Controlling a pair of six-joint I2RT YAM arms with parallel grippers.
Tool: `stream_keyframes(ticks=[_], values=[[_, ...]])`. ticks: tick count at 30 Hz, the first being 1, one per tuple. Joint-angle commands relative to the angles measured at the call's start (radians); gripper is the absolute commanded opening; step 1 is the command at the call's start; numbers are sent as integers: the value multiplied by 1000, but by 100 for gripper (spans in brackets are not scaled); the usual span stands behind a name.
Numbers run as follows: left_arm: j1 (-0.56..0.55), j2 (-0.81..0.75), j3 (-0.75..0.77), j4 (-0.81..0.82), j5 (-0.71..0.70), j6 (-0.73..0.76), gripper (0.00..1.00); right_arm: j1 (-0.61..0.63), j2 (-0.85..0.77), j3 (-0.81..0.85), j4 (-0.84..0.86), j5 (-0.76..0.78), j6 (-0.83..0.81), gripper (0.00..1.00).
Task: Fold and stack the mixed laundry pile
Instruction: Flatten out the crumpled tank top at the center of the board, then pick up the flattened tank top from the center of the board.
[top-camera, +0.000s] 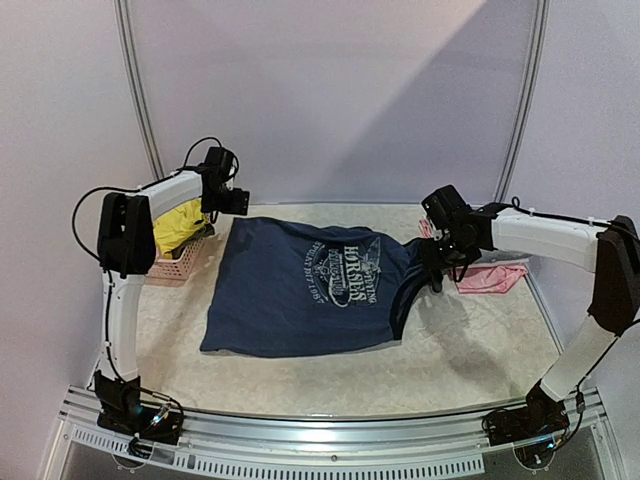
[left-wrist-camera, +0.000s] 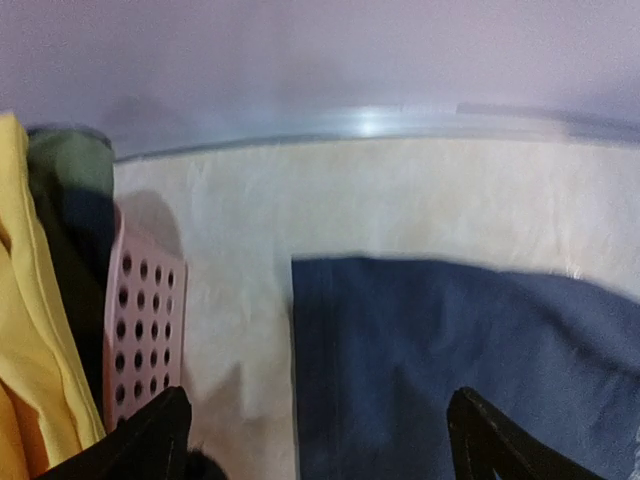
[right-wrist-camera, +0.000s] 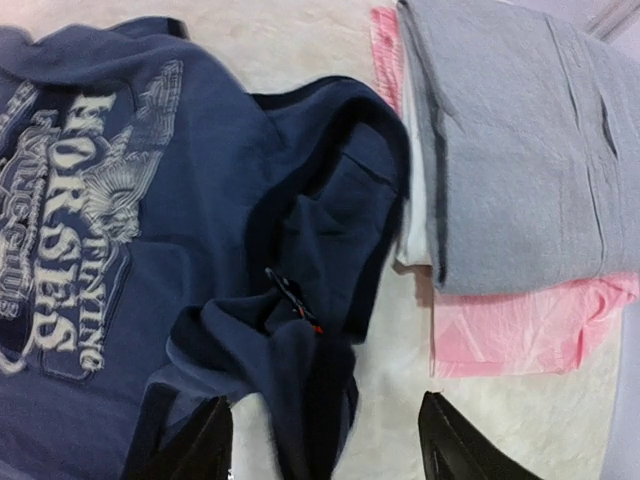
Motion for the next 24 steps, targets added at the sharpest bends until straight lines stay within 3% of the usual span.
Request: stream_keyframes(ticks=[1, 7, 13, 18, 24], values=[[-53, -261, -235, 2, -32, -44, 96, -8, -4, 51, -63, 75, 17, 76], [-137, -547, -586, -25, -174, -96, 96, -6, -113, -13, -113, 43, 43, 89], [-229, -827, -982, 3, -232, -224, 92, 25, -267, -171, -49, -126, 53, 96], [-285, -1024, -1244, 18, -201, -373, 84, 119, -358, -288, 68, -264, 100, 98], [-361, -1233, -1495, 71, -129, -548, 73, 149, -396, -452, 221, -295, 196, 94]])
